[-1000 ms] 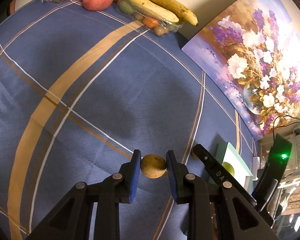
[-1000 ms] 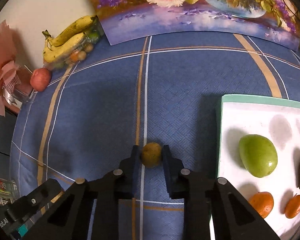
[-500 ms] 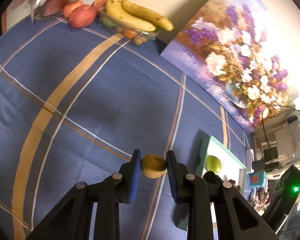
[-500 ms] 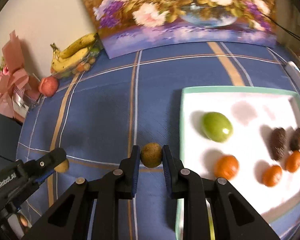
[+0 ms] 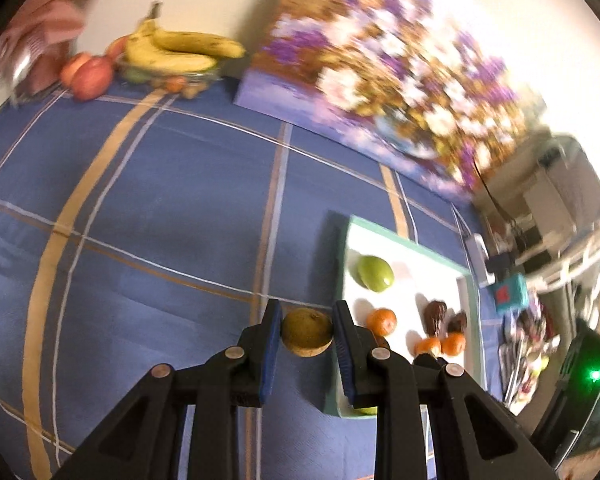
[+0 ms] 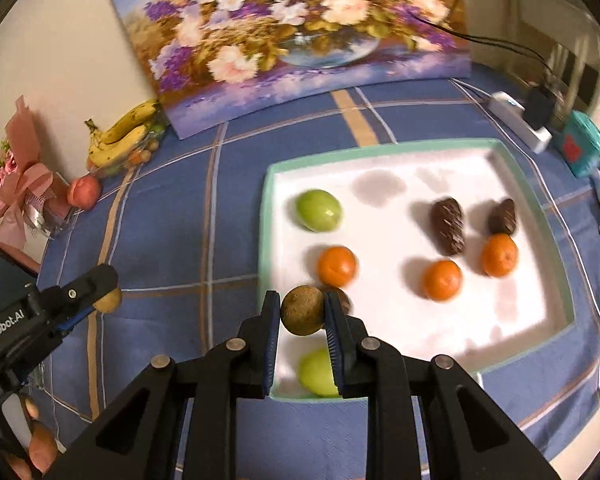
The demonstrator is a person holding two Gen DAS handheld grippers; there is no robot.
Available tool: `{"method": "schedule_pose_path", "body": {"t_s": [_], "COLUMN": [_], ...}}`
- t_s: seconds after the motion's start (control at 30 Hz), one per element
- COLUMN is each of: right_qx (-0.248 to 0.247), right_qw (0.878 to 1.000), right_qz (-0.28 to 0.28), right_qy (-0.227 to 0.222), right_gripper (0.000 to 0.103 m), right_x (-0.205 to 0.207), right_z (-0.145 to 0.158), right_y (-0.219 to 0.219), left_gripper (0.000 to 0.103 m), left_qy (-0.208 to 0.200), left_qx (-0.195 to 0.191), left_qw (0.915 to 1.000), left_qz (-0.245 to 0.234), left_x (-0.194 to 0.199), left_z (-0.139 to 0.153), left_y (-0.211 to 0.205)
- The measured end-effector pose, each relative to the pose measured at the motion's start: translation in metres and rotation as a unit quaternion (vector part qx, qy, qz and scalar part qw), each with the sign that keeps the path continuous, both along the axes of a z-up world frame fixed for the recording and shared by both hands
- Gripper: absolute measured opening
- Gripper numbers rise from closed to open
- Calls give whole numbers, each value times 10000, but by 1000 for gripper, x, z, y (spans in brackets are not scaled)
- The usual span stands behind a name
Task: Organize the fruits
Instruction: 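Carry both held brown fruits over the white tray, then open both tools to drop the brown fruits into the tray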
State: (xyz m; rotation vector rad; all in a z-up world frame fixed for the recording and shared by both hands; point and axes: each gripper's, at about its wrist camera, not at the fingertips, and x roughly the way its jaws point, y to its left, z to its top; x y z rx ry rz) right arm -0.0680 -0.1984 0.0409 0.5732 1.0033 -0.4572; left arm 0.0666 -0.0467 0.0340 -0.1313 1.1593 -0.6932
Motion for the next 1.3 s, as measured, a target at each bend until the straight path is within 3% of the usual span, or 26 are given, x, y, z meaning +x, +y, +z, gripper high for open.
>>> {"method": "schedule_pose_path", "body": {"t_s": [0.13, 0.43, 0.63, 1.3], "right_qx": [63, 398, 581, 869], "right_qw": [9997, 9952, 9927, 9886], "right_qz": [-241, -729, -816, -782], "right_qy": [82, 514, 676, 947], "right_gripper": [23, 23, 23, 24], "right_x": [-12, -32, -37, -34], "right_z": [-3, -35, -50, -74], "right_y": [-18, -58, -68, -70], "left_gripper": [28, 28, 28, 30], "left_qy": [131, 297, 347, 580], "left_qx": [92, 744, 1105, 1084], "left_qw": [9990, 9908, 9863, 9845], "left_qz": [-418, -1091, -1179, -1251], "left_x": [-15, -40, -43, -45], "left_z": [-9, -48, -67, -77], "left_y": [-27, -82, -94, -97]}}
